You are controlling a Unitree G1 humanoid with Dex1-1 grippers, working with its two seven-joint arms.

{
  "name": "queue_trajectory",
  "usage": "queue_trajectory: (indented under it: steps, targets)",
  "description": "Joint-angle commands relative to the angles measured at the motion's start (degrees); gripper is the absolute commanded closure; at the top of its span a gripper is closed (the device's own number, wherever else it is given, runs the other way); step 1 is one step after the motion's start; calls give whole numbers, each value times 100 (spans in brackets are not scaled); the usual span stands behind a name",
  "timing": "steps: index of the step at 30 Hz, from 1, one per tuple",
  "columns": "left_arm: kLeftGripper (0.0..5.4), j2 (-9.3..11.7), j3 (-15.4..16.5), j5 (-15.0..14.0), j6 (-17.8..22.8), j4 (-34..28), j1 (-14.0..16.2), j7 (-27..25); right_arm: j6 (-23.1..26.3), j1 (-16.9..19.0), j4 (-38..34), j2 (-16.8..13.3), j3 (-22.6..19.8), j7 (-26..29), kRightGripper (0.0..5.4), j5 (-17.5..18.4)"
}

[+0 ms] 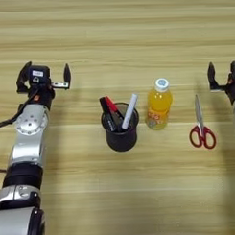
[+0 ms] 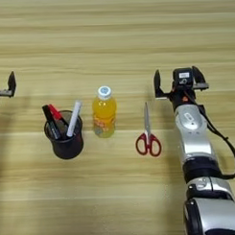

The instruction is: Move the objects on the table

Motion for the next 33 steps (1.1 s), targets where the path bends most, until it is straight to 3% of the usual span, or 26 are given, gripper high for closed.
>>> queue_trajectory:
  steps: [1, 33]
  targets:
    - [2, 45, -24, 94, -33, 81, -112, 37, -90, -134, 106, -46, 13, -25, 0, -30]
    - [2, 68, -26, 173, -122, 99, -112, 37, -261, -139, 121, -43, 101, -107, 0, -119]
